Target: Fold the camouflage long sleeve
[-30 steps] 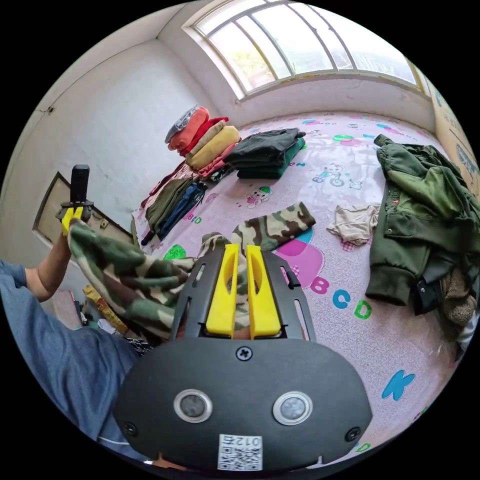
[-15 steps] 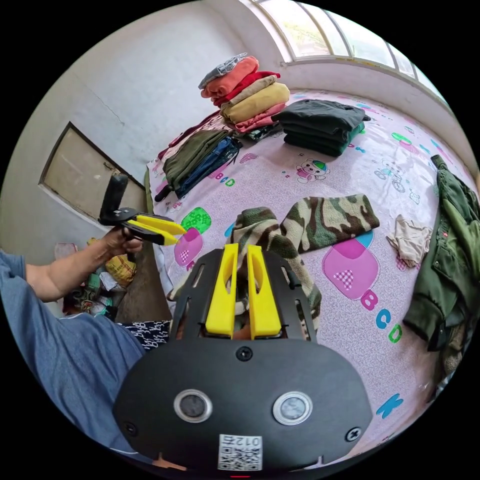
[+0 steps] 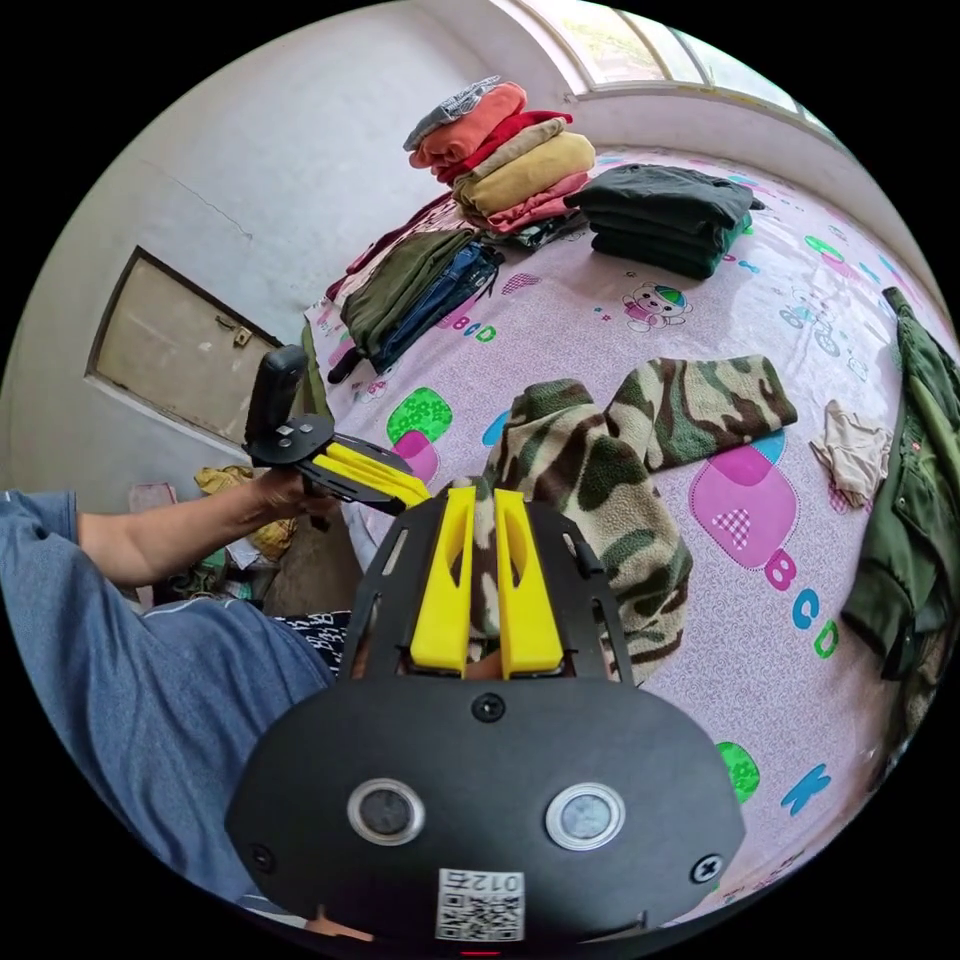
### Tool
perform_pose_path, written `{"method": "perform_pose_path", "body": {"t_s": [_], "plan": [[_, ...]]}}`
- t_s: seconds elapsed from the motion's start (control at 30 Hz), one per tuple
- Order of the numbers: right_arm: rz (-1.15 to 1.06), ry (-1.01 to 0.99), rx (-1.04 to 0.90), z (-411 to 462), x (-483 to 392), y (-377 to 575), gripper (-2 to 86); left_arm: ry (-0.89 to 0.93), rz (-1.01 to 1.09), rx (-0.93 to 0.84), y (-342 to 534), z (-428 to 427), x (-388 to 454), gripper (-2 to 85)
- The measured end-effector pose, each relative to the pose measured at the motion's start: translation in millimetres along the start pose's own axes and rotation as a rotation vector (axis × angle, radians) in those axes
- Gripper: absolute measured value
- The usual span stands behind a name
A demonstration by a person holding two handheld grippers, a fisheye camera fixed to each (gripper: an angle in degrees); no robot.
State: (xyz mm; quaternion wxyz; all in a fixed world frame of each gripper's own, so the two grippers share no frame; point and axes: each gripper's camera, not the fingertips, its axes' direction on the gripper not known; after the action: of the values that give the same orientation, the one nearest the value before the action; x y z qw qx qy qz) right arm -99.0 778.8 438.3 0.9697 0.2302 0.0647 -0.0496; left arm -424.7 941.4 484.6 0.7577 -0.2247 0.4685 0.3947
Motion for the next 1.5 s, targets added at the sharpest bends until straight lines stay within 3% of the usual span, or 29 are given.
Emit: {"method": "perform_pose_path", "body": {"t_s": [0.2, 0.5, 0.77, 0.87, 0.93, 1.07, 1.2, 1.33, 1.43, 1.5], "plan": [[-0.067, 0.096, -0.070, -1.9, -42.4, -49.6, 7.8, 0.098, -0.022, 0.109, 29.3, -15.6, 20.8, 0.2], [-0.391, 0.290, -0.447, 76.6, -129.0, -107.9, 13.4, 0.272, 0.031, 0.175, 40.4, 20.8, 55.7, 0.1], [-0.419, 0.450, -0.505, 125.3, -152.3, -112.7, 13.2, 0.347, 0.039, 0.186, 52.9, 50.9, 72.3, 0.2], [-0.446, 0.607, -0.503, 128.1, -147.2, -97.1, 8.4, 0.356, 0.020, 0.213, 54.9, 54.3, 75.7, 0.2], [-0.460, 0.747, -0.399, 102.3, -135.6, -83.1, 3.4, 0.347, 0.024, 0.191, 53.7, 54.0, 79.6, 0.1], [-0.255, 0.566, -0.192, 4.9, -88.7, -75.5, 2.1, 0.365, 0.029, 0.222, 59.6, 31.9, 79.9, 0.1], [-0.160, 0.328, -0.031, -123.2, -26.3, -49.2, 1.6, 0.173, -0.007, 0.290, 71.0, -24.8, 63.2, 0.1], [-0.118, 0.019, 0.055, -223.1, 28.6, -12.9, 1.5, -0.017, 0.029, 0.250, 49.1, -68.9, 35.2, 0.1], [-0.107, -0.039, 0.122, -271.7, 51.0, 17.9, 1.3, -0.161, 0.119, 0.168, 9.7, -85.6, 26.7, 0.0], [-0.108, -0.058, 0.145, -291.9, 59.8, 36.3, 1.3, -0.145, 0.131, 0.172, -13.6, -97.7, 16.8, -0.1]]}}
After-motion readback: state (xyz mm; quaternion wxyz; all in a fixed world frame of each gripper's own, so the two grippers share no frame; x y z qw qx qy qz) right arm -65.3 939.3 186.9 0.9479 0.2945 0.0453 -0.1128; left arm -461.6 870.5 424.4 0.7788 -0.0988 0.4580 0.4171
